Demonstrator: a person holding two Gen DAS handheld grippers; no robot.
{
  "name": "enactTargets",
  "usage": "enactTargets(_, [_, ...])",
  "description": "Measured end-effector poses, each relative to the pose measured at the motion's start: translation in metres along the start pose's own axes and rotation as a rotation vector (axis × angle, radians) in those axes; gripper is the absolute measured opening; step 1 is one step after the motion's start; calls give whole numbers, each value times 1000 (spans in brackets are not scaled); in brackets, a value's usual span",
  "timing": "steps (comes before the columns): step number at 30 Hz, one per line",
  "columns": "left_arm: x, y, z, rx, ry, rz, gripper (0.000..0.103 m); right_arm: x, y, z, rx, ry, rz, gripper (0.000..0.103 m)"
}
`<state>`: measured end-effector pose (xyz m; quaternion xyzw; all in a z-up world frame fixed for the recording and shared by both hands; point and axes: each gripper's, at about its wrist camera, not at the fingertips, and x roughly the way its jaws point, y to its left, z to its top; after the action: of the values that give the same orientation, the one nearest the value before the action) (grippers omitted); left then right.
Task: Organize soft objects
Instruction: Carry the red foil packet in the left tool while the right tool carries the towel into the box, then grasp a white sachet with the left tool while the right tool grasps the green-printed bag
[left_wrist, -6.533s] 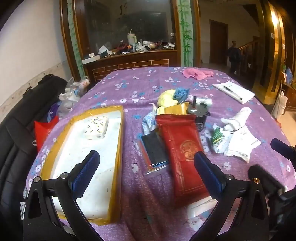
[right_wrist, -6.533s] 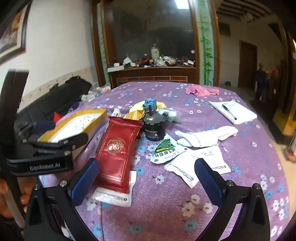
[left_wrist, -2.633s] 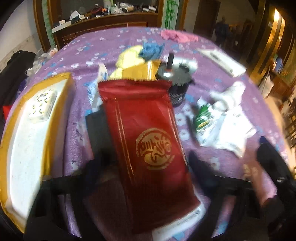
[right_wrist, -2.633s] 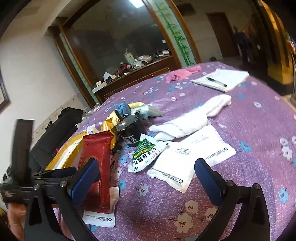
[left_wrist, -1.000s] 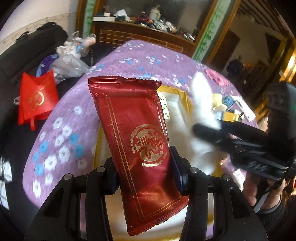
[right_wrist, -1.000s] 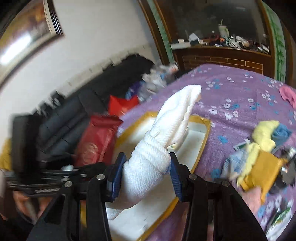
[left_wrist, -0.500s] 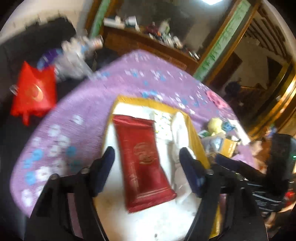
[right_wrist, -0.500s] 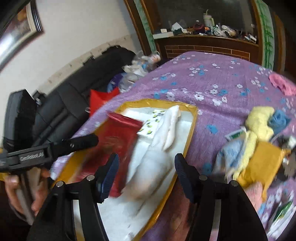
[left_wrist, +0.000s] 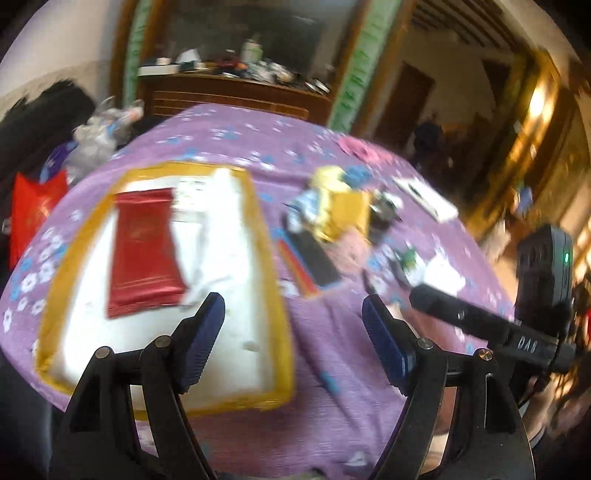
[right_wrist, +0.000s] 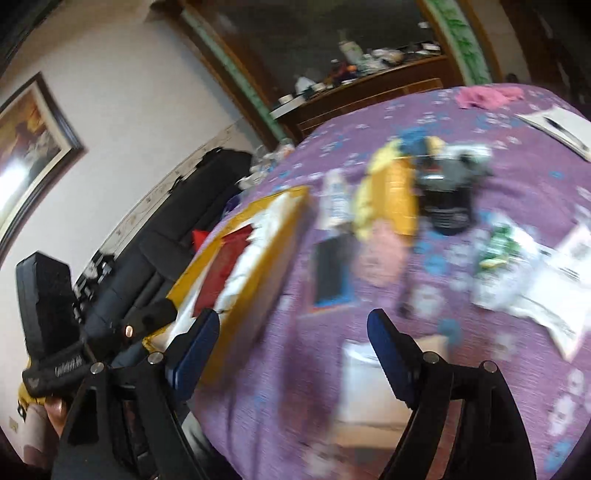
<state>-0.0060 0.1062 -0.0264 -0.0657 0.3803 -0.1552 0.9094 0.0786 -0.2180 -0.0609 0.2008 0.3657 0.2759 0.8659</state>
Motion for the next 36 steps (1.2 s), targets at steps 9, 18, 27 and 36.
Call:
enactTargets(9, [41, -54, -7, 24, 185, -129, 78, -27, -44, -5, 55, 21, -147, 86])
enactTargets(18, [95, -119, -19, 157, 302, -133, 78, -62, -100, 15, 183, -69, -321, 86])
enactTargets(27, [117, -132, -28, 231, 263, -40, 50, -30, -122, 52, 171, 19, -275, 86])
enactTargets(36, [100, -93, -27, 74, 237, -180, 24, 28, -97, 47, 17, 150, -345, 86])
